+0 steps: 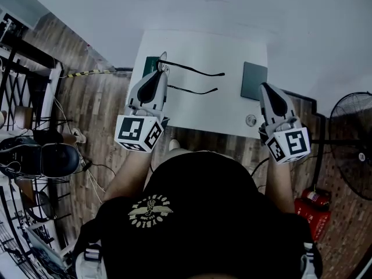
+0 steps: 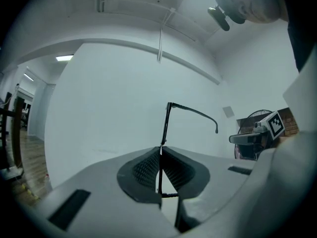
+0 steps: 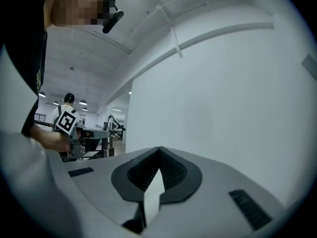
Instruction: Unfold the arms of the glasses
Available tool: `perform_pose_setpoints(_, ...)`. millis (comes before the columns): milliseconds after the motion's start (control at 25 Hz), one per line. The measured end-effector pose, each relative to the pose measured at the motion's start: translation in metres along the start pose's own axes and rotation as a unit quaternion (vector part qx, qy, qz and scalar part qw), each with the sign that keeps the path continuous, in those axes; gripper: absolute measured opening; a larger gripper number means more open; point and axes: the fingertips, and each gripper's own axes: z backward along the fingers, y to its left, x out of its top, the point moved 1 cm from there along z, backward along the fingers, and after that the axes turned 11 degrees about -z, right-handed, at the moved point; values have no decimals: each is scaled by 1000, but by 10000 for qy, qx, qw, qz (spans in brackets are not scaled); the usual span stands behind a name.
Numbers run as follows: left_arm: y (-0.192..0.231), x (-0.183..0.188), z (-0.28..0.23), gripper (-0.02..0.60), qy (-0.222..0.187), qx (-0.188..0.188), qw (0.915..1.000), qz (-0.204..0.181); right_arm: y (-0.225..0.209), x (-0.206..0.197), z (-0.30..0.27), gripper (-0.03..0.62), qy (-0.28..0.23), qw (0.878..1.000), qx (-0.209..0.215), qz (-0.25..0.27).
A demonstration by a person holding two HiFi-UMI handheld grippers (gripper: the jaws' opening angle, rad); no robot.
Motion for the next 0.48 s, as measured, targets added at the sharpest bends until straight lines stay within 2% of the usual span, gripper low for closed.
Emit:
perform_pose_setpoints(280,-7,30,9,20,-181,260,9992,-225,-27,30,28,-2,-258,9994,-180,128)
perform_pose_setpoints(480,-18,35,9,20,-167,368,9988,-293,-29,38,34,-2,-402,9992,-25,34)
